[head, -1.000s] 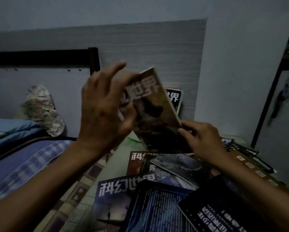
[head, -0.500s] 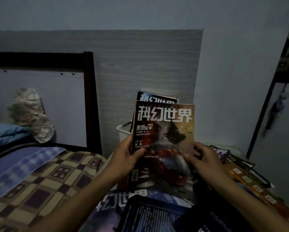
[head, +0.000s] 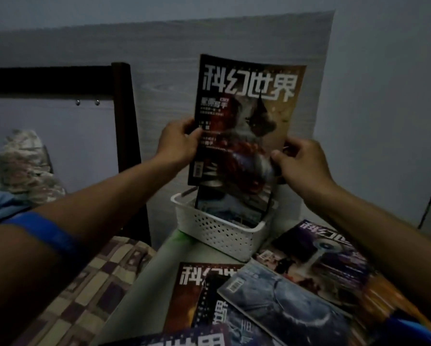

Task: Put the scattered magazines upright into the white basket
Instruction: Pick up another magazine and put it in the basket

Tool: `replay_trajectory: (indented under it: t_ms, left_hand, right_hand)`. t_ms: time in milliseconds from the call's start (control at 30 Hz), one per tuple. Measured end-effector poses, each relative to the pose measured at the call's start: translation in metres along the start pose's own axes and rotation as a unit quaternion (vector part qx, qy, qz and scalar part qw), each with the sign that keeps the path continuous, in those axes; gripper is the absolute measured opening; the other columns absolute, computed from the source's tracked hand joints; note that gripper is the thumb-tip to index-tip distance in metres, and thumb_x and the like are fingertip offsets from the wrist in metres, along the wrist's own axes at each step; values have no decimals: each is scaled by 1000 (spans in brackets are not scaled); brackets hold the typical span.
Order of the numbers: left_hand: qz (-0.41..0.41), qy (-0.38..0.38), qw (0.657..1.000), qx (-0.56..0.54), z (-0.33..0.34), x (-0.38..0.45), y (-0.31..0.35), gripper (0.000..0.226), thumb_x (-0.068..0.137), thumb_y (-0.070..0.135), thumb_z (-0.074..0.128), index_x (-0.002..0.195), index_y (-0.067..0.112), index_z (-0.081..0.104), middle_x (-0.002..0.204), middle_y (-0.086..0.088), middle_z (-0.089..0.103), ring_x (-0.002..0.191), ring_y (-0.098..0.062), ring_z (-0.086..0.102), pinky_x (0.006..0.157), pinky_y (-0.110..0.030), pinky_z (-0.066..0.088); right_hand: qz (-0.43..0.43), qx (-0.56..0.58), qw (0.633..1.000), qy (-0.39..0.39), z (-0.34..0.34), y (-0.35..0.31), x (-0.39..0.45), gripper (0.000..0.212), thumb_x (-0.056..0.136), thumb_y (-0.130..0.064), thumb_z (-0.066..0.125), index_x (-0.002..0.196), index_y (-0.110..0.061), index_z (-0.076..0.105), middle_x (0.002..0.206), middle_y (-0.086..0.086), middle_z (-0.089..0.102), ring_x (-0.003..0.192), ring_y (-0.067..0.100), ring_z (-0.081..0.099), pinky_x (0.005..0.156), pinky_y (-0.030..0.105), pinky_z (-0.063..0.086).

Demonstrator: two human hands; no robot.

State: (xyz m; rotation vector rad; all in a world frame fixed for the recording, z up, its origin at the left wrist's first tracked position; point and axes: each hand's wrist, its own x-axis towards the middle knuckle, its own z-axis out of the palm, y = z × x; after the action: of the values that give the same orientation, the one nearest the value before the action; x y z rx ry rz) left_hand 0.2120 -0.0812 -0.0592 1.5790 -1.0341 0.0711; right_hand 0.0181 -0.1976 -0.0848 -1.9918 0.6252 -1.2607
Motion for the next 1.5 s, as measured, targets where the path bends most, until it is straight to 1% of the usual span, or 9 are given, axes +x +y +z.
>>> replay_trajectory:
  t_ms: [233,367,533,633,800,967,1167,1333,1500]
  left_hand:
    - [-75,-14,997,-33,37,7,-107,15,92,32,58,89,38,71,101,-1,74,94,-23,71,86,-51,58]
    - [-68,-18,997,-28,47,-2,-136,16,96,21,57,103,27,71,98,-1,72,93,-24,70,87,-50,57]
    - [-100,-41,994,-12,52,1,-151,19,94,22,61,110,27,70,104,1,72,94,-21,70,83,-49,59]
    - [-119,-3,990,80,59,2,-150,34,86,28,71,118,25,61,105,3,67,92,-18,67,83,-46,58]
    - [-124,-49,991,34,49,-16,-136,62,83,39,72,137,29,44,135,-1,50,120,-20,52,99,-46,48]
    - [26,-173,964,200,45,-80,-133,72,86,58,41,148,23,31,155,-7,30,142,-27,30,116,-49,28]
    - [125,-210,929,278,41,-143,-98,69,84,55,48,140,15,44,148,-12,42,134,-31,40,111,-41,35]
    - [147,-301,903,269,41,-171,-37,26,89,42,62,106,23,69,109,1,71,95,-15,65,77,-30,51]
    - [174,-468,824,267,44,-206,9,21,86,44,66,99,29,72,94,11,73,80,-3,65,73,-27,53]
  right_hand:
    - [61,-18,998,11,43,78,4,28,93,-15,63,119,-22,70,108,-2,74,96,18,67,89,41,55]
    - [27,-77,997,9,53,99,-10,25,92,-15,65,116,-17,72,102,-7,72,90,8,62,80,22,45]
    - [47,-130,990,13,55,110,-9,19,84,-19,75,103,-16,77,87,-4,72,81,13,65,73,24,48]
    - [60,-139,986,69,60,110,-14,18,79,-18,77,93,-16,65,77,-8,63,71,12,60,59,25,47]
    - [69,-134,987,59,60,107,-25,14,83,-13,71,84,-13,57,78,-4,59,73,15,58,55,22,40]
    - [111,-70,991,-22,27,87,-49,12,86,-20,70,95,-14,64,94,-3,64,84,13,62,63,16,46]
    - [78,-193,976,-61,-42,68,-97,7,86,-11,67,92,-12,70,92,2,67,88,18,63,80,33,51]
    - [-26,-329,905,-270,-88,29,-126,12,85,-25,70,95,-18,70,97,1,70,92,19,65,81,37,53]
    - [-66,-435,781,-442,-127,0,-165,26,85,-34,70,109,-26,65,105,-6,68,91,12,62,81,30,50]
